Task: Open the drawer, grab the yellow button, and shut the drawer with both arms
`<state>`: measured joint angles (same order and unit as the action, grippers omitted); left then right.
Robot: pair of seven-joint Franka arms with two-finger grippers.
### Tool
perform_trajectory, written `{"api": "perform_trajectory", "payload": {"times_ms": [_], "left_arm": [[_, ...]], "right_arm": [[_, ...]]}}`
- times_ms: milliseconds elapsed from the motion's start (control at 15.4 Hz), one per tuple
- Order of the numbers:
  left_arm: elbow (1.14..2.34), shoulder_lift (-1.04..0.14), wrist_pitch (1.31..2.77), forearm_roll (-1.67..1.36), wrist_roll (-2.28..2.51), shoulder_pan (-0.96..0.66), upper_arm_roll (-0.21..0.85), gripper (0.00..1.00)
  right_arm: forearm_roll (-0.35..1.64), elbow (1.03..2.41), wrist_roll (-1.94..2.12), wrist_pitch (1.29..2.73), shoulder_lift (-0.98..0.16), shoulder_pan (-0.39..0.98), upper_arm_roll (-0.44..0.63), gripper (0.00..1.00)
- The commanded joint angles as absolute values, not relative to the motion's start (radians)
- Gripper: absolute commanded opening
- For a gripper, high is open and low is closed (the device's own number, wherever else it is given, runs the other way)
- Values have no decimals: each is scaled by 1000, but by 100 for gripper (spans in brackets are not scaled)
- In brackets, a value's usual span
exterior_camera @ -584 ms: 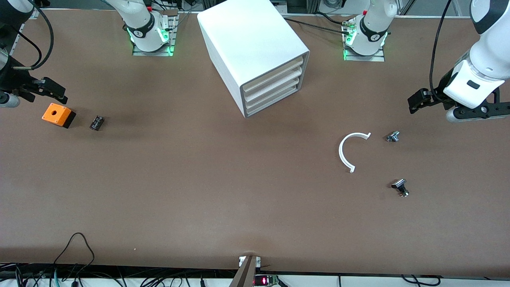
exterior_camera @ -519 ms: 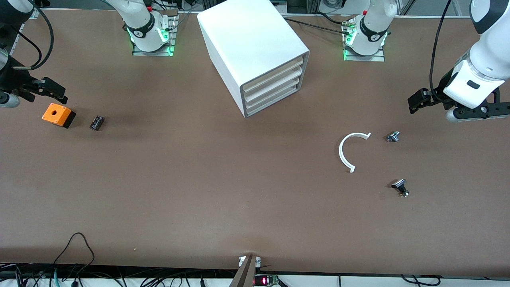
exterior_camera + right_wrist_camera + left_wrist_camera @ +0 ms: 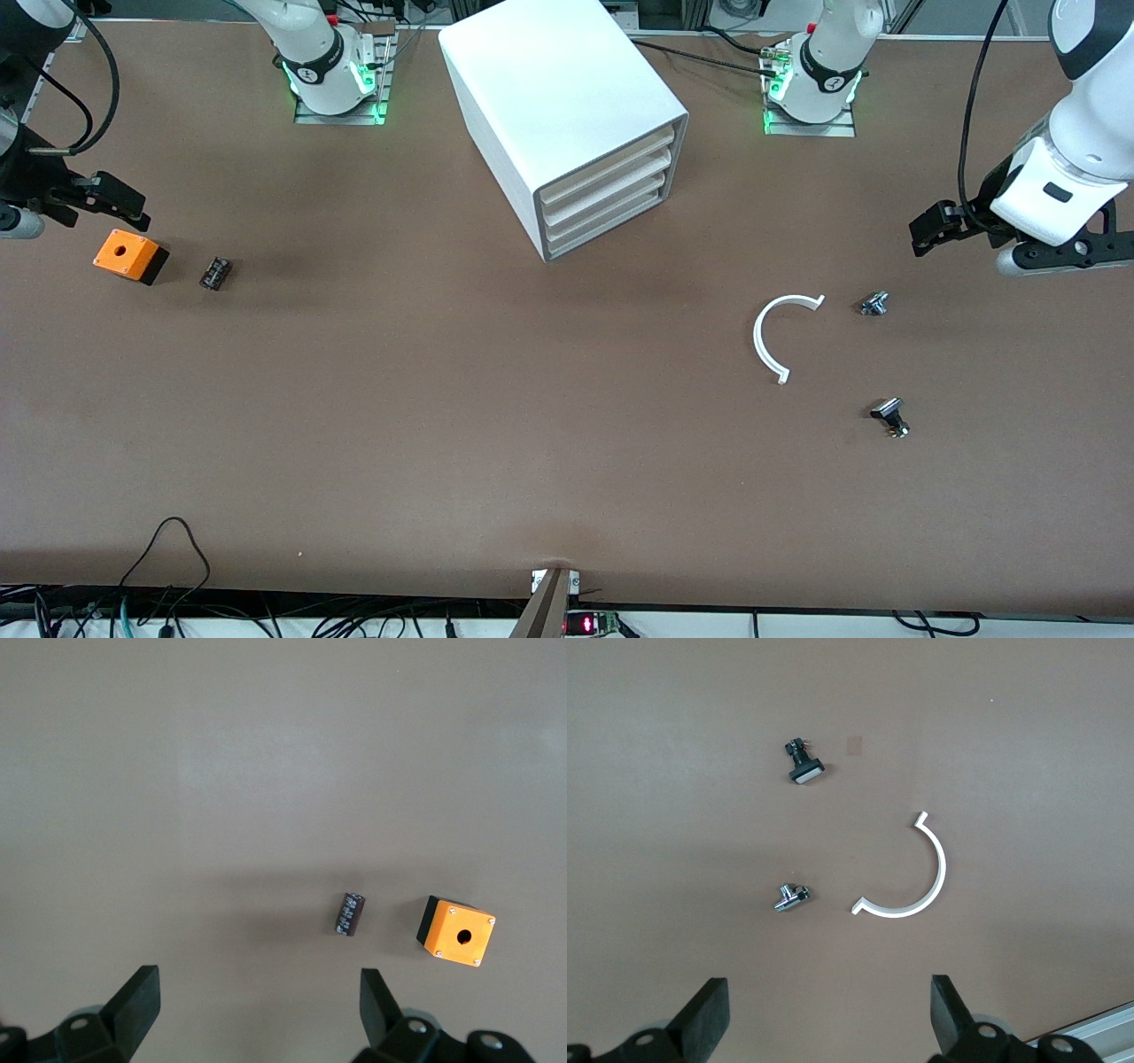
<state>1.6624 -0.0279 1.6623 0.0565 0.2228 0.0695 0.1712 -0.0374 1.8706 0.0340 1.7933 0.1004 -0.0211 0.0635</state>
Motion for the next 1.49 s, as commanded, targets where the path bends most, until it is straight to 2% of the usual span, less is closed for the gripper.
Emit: {"api": "perform_trajectory", "payload": {"times_ms": [0,584,844,1169,1429], "left_arm": [[1618,-51,1629,37,202,75,178,100],[1618,-80,1565,37,198,57,186,100],[1617,-149,1563,29,198,51,218,100],[1623,-238,1529,-179,195,60,248,100],[1727,-301,1583,-447,195,61,261,100]], "right_arm": [[-51,1856,17,1779,97,-20,64,100],[-49,1855,15,1781,97,-18,64,100],[-48,1855,15,1781,97,-21,64,100],[-41,1855,14,1781,95,-21,64,100],[-40,1855,23,1784,72,-21,64,100]]}}
